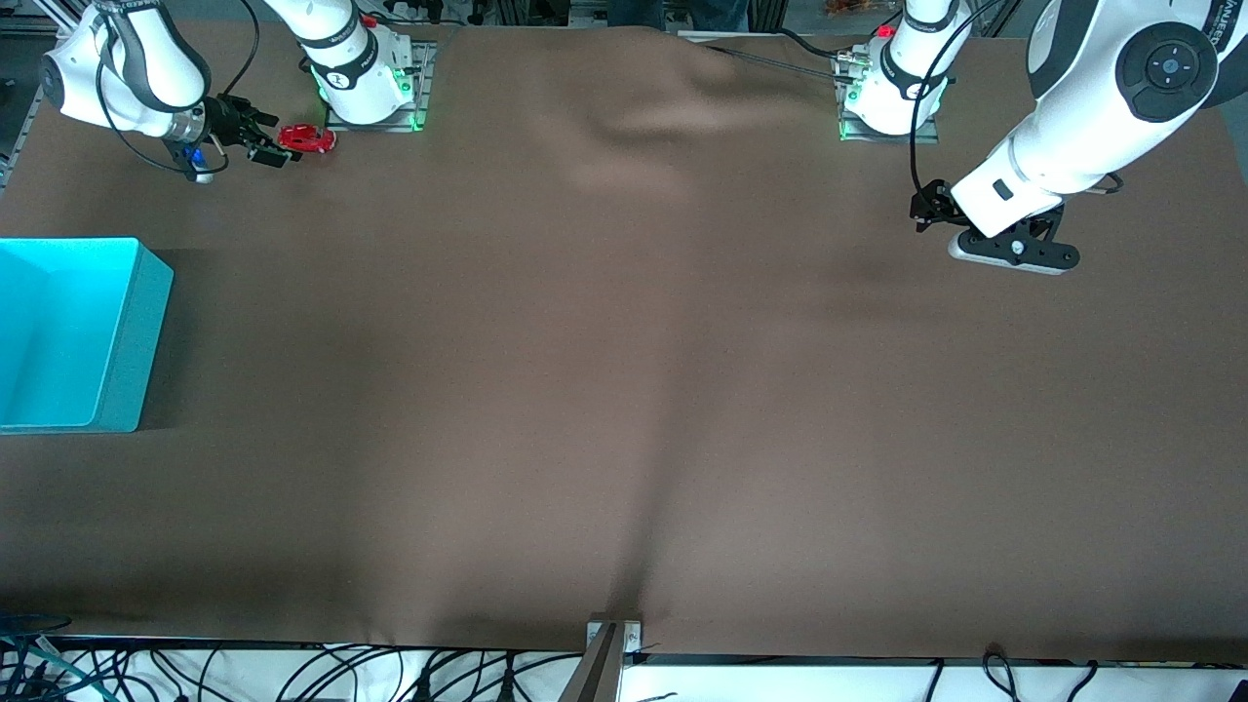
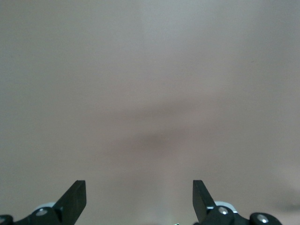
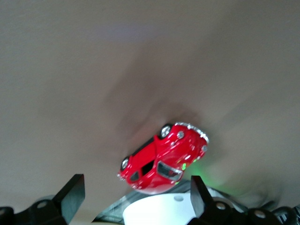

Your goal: Wind red beetle toy and store in blue box

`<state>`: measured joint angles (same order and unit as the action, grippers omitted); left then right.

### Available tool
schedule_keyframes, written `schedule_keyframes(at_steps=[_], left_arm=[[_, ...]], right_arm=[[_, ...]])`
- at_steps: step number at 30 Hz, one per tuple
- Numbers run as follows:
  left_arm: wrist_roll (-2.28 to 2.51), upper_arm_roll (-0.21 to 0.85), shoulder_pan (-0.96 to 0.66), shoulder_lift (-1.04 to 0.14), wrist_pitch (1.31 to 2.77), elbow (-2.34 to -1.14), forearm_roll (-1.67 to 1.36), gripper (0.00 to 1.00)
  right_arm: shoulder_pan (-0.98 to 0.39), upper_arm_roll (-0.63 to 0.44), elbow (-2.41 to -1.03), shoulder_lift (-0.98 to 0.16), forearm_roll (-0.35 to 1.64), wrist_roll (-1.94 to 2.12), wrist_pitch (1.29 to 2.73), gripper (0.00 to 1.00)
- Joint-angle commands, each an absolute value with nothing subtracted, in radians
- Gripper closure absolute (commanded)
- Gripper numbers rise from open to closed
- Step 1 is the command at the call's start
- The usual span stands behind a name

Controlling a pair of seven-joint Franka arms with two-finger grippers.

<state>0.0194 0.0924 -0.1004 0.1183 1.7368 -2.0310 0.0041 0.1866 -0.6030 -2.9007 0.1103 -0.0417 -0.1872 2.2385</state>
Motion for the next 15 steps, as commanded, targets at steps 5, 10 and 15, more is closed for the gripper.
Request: schedule_keyframes(at_steps=[5, 10, 15], left_arm=[[0.041, 0.081, -0.098, 0.075, 1.718, -1.951, 0.02, 0.0], [0.029, 0.078, -0.072, 0.06, 1.718, -1.924, 0.015, 0.0], [0.034, 0.08, -0.071, 0.052, 1.715, -1.899, 0.017, 0.0]], right_arm=[[0.209, -0.655, -2.99, 0.087, -0.054, -0.15, 2.358, 0.0], [0.215, -0.664, -2.99, 0.087, -0.052, -0.15, 2.358, 0.0], [0.244, -0.667, -2.99, 0.075, -0.052, -0.144, 2.359, 0.0]])
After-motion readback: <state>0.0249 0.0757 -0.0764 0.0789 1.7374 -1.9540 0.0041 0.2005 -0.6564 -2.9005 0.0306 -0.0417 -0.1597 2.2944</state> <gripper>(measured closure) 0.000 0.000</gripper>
